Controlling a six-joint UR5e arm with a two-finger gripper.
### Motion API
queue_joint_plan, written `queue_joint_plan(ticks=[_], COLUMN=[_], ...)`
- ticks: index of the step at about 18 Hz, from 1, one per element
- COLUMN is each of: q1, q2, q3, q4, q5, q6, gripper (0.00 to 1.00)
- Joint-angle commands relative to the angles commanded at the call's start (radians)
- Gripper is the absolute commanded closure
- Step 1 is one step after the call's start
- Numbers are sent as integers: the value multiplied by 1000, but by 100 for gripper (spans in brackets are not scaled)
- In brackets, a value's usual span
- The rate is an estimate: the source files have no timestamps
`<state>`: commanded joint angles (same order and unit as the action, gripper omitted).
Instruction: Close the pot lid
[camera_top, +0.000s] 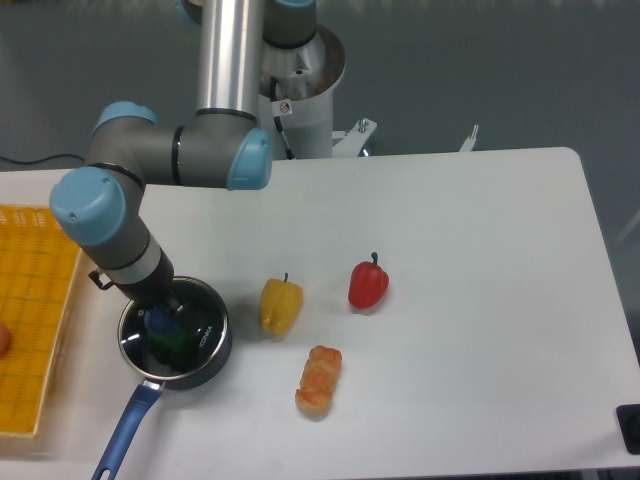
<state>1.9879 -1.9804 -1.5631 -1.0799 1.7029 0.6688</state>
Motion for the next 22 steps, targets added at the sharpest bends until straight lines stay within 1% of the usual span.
queue_joint_plan(ticks=[1, 2, 4, 5, 6, 7, 8, 9, 10, 12, 15, 16, 19, 22], q1=[17, 32, 55, 69, 89, 112, 135, 164, 187, 222, 287, 317, 400, 466], q2=[6, 24, 45, 51, 72, 89, 98, 110, 129, 146, 152, 153, 160, 176], q3=[0, 0, -6, -6, -9, -11, -11, -11, -11, -12, -17, -17, -12, -6], q4=[-2, -9, -44, -75, -112, -159, -194, -221, -232, -230, -233, -233, -233, -233], q5=[-15, -28, -34, -32, -35, -40, -43, -51, -58, -61, -61, -65, -106, -118], q6=[2, 3, 34, 82, 150, 234, 315, 371, 405, 426, 459, 495, 661, 744], gripper=[0, 0, 0, 0, 0, 0, 0, 0, 0, 0, 0, 0, 0, 0])
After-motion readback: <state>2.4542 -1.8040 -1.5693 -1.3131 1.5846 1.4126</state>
